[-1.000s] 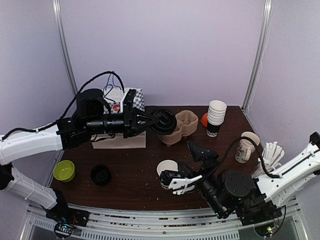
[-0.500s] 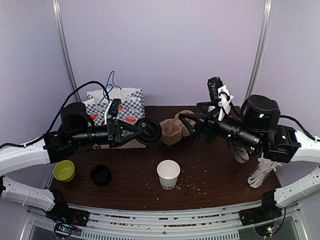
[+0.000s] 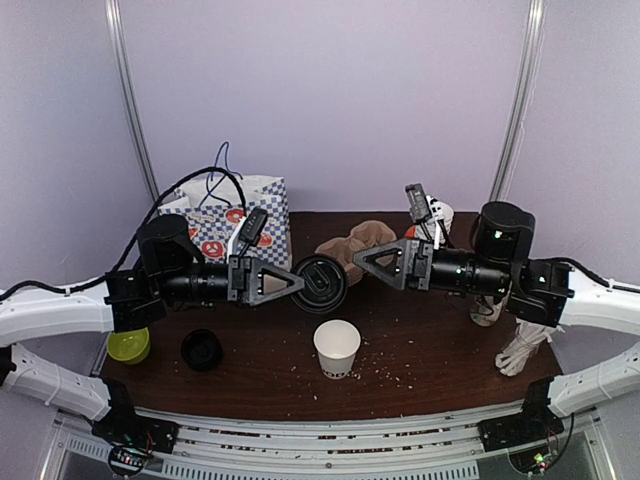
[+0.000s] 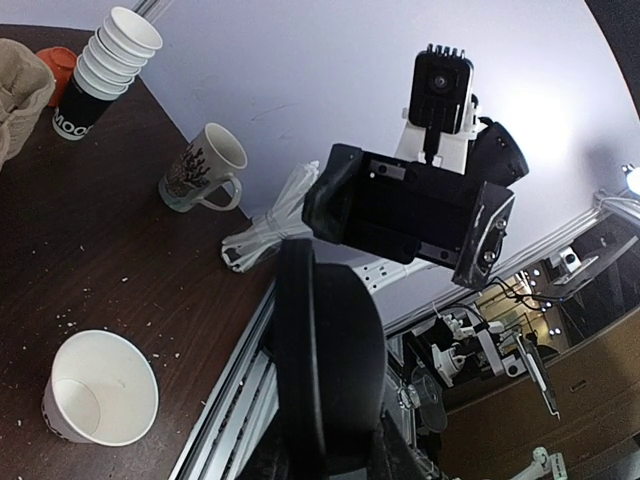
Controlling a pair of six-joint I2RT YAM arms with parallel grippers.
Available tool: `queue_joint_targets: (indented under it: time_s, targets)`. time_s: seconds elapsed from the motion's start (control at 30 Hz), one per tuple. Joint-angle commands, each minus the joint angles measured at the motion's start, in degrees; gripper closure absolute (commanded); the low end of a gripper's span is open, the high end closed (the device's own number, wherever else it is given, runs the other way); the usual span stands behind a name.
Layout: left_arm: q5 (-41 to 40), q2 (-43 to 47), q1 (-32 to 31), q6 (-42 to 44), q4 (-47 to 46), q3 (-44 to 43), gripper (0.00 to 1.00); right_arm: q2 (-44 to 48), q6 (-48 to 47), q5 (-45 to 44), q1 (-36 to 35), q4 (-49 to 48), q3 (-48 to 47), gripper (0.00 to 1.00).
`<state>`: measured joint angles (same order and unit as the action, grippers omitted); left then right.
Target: Pack the takeout coffee
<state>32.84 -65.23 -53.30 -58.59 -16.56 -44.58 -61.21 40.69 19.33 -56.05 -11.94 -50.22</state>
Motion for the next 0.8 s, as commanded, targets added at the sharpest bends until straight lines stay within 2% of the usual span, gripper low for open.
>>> queue_joint_targets:
  time_s: [0.0, 0.2, 0.37, 0.43, 0.63, 0.77]
  targets:
    - [2.3, -1.6, -1.1, 1.8, -4.9, -2.9, 0.84, -0.8, 7.1, 8.7, 0.2, -8.2, 1.7, 0.22]
    - [2.3, -2.6, -2.4, 2.5, -5.2, -4.2, 0.84, -2.5, 6.5, 7.8, 0.3, -5.8, 1.7, 0.19]
    - [2.4, -3.0, -2.8, 2.7, -5.4, -4.6, 0.84, -3.6, 6.3, 7.5, 0.6, -4.5, 1.6, 0.22]
    - [2.6, -3.2, -2.9, 2.7, -5.4, -4.7, 0.84, -3.8, 6.5, 7.8, 0.7, -4.7, 1.8, 0.26]
    - [2.5, -3.4, -3.0, 3.0, -5.4, -4.7, 0.84, -3.9, 8.8, 11.0, 0.8, -8.7, 3.1, 0.48]
    - [2.5, -3.5, -3.1, 3.0, -5.6, -4.6, 0.84, -4.1, 10.7, 13.7, 0.9, -12.0, 3.7, 0.55]
